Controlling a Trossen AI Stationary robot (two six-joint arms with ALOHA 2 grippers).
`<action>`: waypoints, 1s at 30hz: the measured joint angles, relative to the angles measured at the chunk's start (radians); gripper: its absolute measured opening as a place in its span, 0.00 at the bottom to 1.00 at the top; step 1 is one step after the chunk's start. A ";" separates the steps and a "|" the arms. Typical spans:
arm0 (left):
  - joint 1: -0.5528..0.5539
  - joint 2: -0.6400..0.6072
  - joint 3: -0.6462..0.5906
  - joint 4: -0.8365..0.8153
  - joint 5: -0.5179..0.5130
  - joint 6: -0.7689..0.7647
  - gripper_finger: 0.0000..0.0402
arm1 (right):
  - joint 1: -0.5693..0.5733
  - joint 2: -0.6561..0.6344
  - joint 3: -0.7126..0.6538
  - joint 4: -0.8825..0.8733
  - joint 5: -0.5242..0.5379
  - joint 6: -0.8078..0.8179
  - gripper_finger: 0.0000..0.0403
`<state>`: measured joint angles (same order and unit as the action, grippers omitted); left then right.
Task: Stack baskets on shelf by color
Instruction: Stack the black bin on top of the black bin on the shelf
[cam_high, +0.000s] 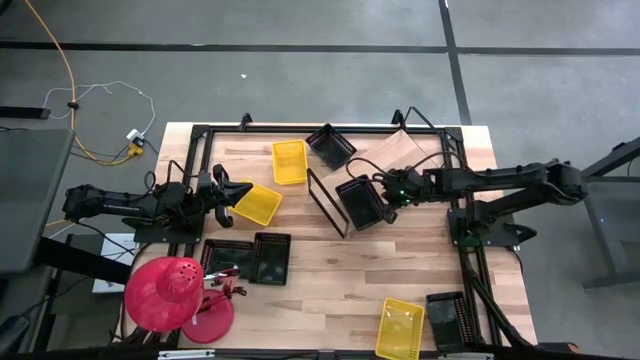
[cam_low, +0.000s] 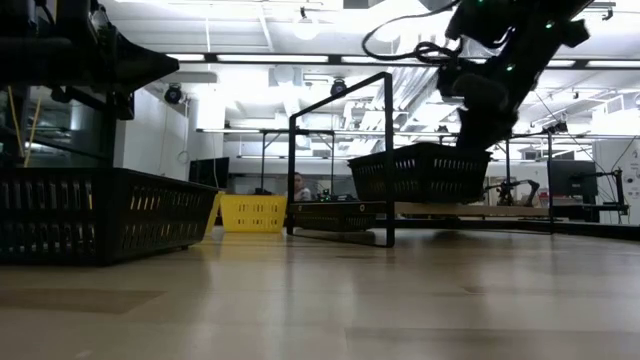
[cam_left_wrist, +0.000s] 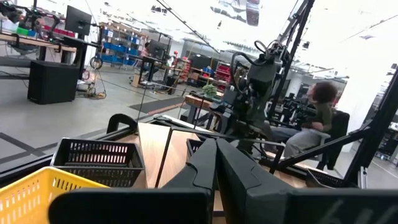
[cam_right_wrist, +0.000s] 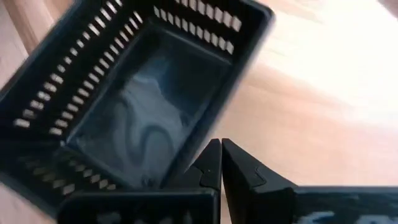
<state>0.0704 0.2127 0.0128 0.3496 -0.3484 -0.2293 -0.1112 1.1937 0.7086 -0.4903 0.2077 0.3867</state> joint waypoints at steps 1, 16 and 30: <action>0.000 0.000 0.000 0.000 0.000 -0.003 0.00 | -0.002 0.014 0.000 0.022 0.002 -0.014 0.00; 0.000 0.000 0.000 0.012 -0.003 -0.004 0.00 | -0.081 0.077 0.001 0.176 -0.026 -0.121 0.00; 0.000 0.000 0.000 0.011 -0.003 -0.004 0.00 | -0.014 0.021 0.002 -0.190 -0.051 0.010 0.00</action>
<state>0.0704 0.2130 0.0128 0.3611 -0.3515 -0.2329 -0.1256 1.2144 0.7101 -0.6798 0.1563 0.3963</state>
